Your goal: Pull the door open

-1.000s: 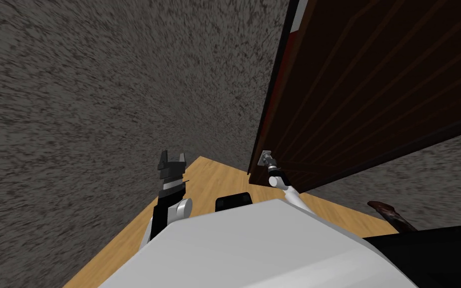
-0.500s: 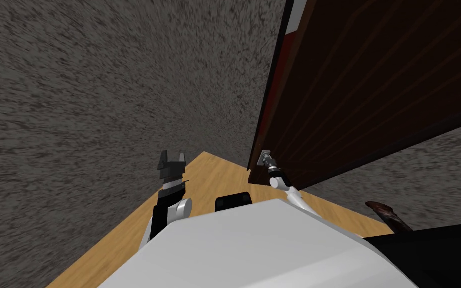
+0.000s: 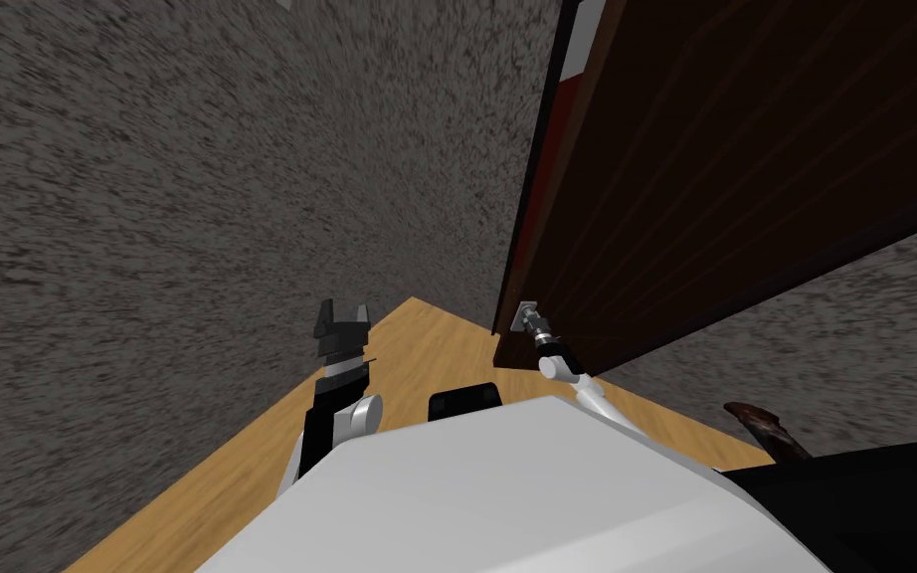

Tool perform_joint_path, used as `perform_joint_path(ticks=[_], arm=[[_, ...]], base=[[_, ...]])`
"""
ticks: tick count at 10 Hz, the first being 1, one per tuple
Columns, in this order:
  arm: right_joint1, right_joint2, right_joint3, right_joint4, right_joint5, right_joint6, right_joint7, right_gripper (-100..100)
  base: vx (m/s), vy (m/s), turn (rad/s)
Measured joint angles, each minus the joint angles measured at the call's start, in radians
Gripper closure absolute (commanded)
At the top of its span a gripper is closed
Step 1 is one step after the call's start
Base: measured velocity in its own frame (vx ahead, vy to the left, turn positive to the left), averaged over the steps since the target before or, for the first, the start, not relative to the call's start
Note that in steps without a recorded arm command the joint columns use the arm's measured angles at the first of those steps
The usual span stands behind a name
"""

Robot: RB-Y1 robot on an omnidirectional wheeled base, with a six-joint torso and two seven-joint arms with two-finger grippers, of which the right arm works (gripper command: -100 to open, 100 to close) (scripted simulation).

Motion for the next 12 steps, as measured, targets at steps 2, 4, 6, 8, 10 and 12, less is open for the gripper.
perform_joint_path(ticks=[2,4,6,8,10,12], arm=[[0.004,-0.020,0.014,-0.009,0.004,-0.014,-0.019,100],[0.016,-0.039,0.035,-0.018,0.008,-0.021,-0.037,100],[0.030,-0.064,0.055,-0.028,0.013,-0.034,-0.060,100],[0.037,-0.082,0.075,-0.032,0.017,-0.044,-0.080,100],[0.043,-0.093,0.083,-0.031,0.019,-0.048,-0.089,100],[0.051,-0.111,0.095,-0.040,0.023,-0.064,-0.106,100]], base=[[-0.246,-0.054,0.135],[-0.243,-0.064,0.154],[-0.233,-0.061,0.107],[-0.160,-0.041,0.079],[-0.170,-0.039,0.132],[-0.232,-0.066,0.130]])
